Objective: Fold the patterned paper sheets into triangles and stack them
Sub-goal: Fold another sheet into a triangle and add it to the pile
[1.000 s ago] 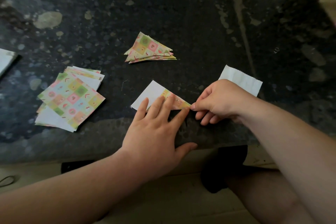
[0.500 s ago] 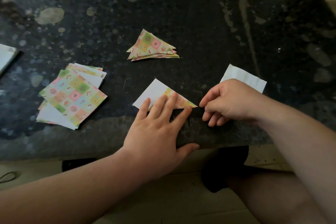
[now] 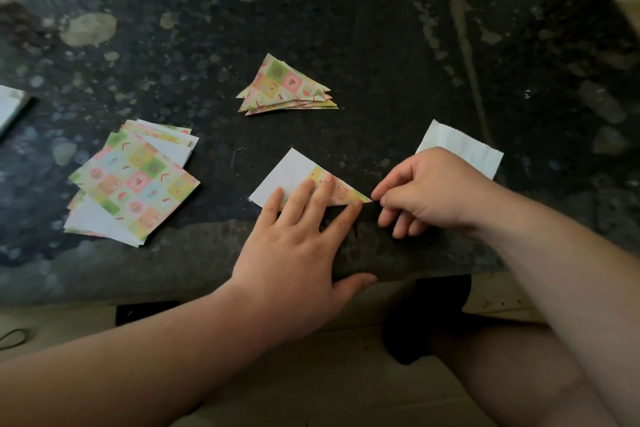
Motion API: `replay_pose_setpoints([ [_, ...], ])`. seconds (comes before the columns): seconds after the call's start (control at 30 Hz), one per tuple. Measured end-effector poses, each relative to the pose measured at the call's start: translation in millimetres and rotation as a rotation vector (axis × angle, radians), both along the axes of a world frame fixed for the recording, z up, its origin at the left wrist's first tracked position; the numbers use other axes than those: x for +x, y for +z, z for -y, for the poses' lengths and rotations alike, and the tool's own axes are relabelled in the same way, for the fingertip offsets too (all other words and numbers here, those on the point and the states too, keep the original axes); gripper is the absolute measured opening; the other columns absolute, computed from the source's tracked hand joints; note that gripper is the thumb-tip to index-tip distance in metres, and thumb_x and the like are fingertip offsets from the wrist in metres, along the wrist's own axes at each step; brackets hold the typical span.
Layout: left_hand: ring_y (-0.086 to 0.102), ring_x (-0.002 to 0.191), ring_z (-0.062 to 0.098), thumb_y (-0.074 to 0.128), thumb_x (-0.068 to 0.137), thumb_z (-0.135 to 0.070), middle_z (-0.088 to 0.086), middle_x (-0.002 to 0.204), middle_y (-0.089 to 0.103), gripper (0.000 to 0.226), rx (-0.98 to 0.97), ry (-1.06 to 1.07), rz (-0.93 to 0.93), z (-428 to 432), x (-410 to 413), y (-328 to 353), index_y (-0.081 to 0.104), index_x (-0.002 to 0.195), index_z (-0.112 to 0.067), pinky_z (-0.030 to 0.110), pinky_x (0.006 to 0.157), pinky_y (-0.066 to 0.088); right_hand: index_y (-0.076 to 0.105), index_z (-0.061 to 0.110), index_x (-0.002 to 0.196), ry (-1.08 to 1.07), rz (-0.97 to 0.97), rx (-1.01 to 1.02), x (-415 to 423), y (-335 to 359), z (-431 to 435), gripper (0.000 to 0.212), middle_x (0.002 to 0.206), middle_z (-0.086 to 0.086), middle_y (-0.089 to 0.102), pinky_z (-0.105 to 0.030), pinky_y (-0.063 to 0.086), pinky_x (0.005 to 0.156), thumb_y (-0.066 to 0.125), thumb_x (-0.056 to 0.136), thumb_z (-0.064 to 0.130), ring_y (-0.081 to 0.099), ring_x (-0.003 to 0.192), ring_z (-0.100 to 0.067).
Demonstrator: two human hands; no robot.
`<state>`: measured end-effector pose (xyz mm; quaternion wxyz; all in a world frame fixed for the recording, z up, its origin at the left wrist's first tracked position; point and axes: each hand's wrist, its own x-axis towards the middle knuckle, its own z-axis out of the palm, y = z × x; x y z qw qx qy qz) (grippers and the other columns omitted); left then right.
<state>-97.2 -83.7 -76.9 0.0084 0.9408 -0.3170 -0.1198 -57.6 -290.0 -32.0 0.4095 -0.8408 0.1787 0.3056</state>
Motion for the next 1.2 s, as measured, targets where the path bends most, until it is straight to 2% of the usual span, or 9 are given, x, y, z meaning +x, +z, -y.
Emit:
replay_pose_setpoints([
  [0.57, -0.007, 0.157, 0.028, 0.015, 0.085, -0.089, 0.007, 0.171, -0.006, 0.095, 0.018, -0.021, -0.020, -0.8, -3.0, 3.4, 0.005, 0.163, -0.035, 0.052, 0.126, 0.001, 0.074, 0.013, 0.095, -0.016, -0.032, 0.000, 3.4, -1.8, -0.7, 0.021, 0.073, -0.005, 0.078, -0.027, 0.056, 0.056, 0.057, 0.093, 0.002, 0.075, 0.061, -0.019],
  [0.7, -0.013, 0.157, 0.027, 0.012, 0.085, -0.089, 0.007, 0.170, -0.012, 0.095, 0.007, -0.012, -0.022, 1.0, -2.0, 2.3, -0.003, 0.162, -0.035, 0.052, 0.126, -0.001, 0.075, 0.011, 0.092, -0.026, -0.031, 0.008, 3.5, -2.9, -1.4, 0.010, 0.072, -0.006, 0.077, -0.025, 0.055, 0.052, 0.066, 0.096, 0.010, 0.073, 0.057, -0.018],
  [0.83, -0.009, 0.157, 0.027, 0.012, 0.084, -0.089, 0.007, 0.171, -0.008, 0.096, -0.006, -0.001, -0.022, 0.7, -0.5, 2.1, 0.000, 0.162, -0.035, 0.052, 0.126, 0.001, 0.075, 0.010, 0.092, -0.035, -0.025, -0.010, 4.2, -5.8, -2.8, 0.013, 0.070, -0.006, 0.077, -0.024, 0.053, 0.049, 0.072, 0.096, 0.022, 0.070, 0.053, -0.016],
  [0.93, -0.015, 0.156, 0.026, 0.011, 0.084, -0.090, 0.005, 0.170, -0.015, 0.096, -0.011, -0.003, -0.018, 1.2, -1.2, 1.6, -0.008, 0.161, -0.037, 0.051, 0.126, -0.003, 0.073, 0.011, 0.090, -0.051, -0.043, -0.006, 5.8, -6.4, -4.0, 0.015, 0.070, -0.006, 0.077, -0.024, 0.051, 0.048, 0.073, 0.096, 0.024, 0.070, 0.052, -0.015],
  [1.07, -0.008, 0.157, 0.026, 0.015, 0.084, -0.090, 0.006, 0.171, -0.007, 0.095, -0.033, 0.012, -0.020, 0.8, -0.5, 0.0, -0.002, 0.162, -0.037, 0.051, 0.127, 0.000, 0.071, 0.010, 0.089, -0.082, -0.045, -0.010, 6.5, -7.2, -6.6, 0.017, 0.068, -0.007, 0.076, -0.024, 0.051, 0.046, 0.073, 0.096, 0.026, 0.069, 0.050, -0.016],
  [1.2, -0.013, 0.156, 0.026, 0.014, 0.085, -0.089, 0.005, 0.171, -0.012, 0.095, -0.040, 0.009, -0.017, 1.4, -1.5, 0.0, -0.007, 0.161, -0.037, 0.051, 0.126, -0.003, 0.071, 0.009, 0.094, -0.086, -0.049, -0.049, 7.8, -4.3, -10.9, 0.022, 0.066, -0.006, 0.075, -0.025, 0.054, 0.050, 0.073, 0.096, 0.030, 0.069, 0.050, -0.016],
])
